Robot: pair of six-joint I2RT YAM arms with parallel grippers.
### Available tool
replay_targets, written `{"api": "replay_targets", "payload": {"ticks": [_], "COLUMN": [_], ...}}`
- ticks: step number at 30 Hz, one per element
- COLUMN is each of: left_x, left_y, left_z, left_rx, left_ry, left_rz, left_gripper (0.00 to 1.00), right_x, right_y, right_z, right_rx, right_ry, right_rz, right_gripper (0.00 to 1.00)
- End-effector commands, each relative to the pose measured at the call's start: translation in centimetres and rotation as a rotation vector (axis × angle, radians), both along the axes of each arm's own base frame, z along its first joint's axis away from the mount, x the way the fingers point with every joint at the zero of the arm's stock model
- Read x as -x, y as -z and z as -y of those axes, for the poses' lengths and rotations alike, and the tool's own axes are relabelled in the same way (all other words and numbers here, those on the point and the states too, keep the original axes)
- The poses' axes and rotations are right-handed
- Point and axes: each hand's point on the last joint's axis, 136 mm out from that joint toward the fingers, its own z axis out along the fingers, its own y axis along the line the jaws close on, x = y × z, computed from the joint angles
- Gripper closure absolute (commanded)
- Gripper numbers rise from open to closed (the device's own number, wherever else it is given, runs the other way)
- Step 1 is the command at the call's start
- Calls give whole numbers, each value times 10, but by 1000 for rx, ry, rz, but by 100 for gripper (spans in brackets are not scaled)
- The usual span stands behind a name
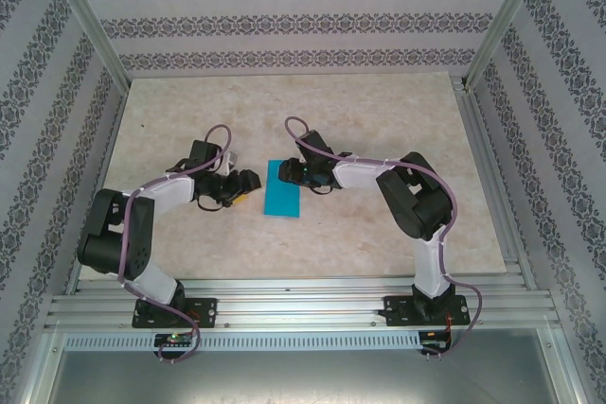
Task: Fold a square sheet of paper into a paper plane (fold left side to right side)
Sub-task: Third fold the triangle at the center of the table.
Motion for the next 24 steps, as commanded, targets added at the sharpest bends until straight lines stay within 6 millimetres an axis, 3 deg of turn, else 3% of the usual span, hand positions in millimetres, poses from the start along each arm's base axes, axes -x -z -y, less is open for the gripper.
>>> {"api": "replay_targets", "payload": {"ticks": [1, 15, 24], "left_x": [-10, -16, -34], "left_y": [-7, 13, 14], "left_z": [16, 50, 49], "left_rx": [62, 73, 31], "left_ry": [26, 69, 36], "left_rz": [36, -7, 22], "left_gripper": [36, 45, 58], "right_x": [6, 9, 11], "right_y": [16, 18, 18], "right_z": [10, 9, 11], "right_rx": [20, -6, 3], "right_ry": [-13, -22, -27], "right_rz": [-28, -39, -41], "right_gripper": [51, 51, 52]}}
